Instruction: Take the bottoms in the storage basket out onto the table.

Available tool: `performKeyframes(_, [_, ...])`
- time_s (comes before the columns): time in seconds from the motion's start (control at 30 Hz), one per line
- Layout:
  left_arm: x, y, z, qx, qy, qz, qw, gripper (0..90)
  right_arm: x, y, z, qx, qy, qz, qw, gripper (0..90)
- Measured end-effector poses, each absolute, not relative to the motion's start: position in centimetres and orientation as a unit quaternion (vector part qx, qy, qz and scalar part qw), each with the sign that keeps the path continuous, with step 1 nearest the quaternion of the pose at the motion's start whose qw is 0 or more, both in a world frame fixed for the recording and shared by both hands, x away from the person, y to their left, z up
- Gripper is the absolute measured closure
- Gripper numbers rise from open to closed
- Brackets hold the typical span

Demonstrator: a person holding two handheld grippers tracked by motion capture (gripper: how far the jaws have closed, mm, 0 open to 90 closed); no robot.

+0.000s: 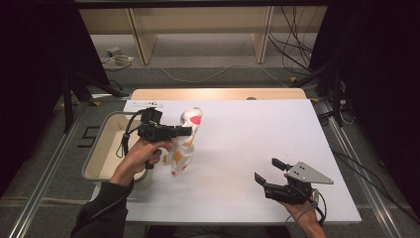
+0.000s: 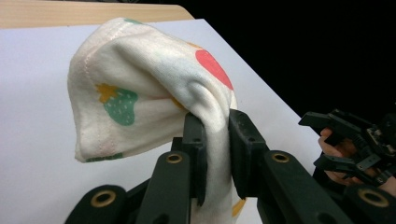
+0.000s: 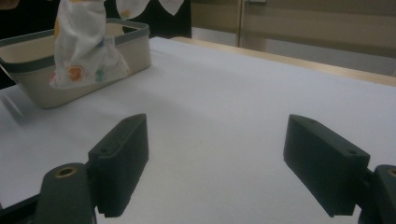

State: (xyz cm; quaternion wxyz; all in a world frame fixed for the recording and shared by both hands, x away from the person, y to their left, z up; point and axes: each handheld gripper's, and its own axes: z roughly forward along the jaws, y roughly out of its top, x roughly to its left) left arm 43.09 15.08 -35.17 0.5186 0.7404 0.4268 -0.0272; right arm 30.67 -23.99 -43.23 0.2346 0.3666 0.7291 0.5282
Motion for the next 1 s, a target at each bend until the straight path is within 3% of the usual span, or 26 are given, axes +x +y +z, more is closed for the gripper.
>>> performKeyframes(1.0, [44.1, 11.4, -39.3, 0.764, 0.432, -0.028, 0.478, 76.8, 30.7, -24.0, -43.3, 0.367, 0.731, 0.525, 0.236, 23.1])
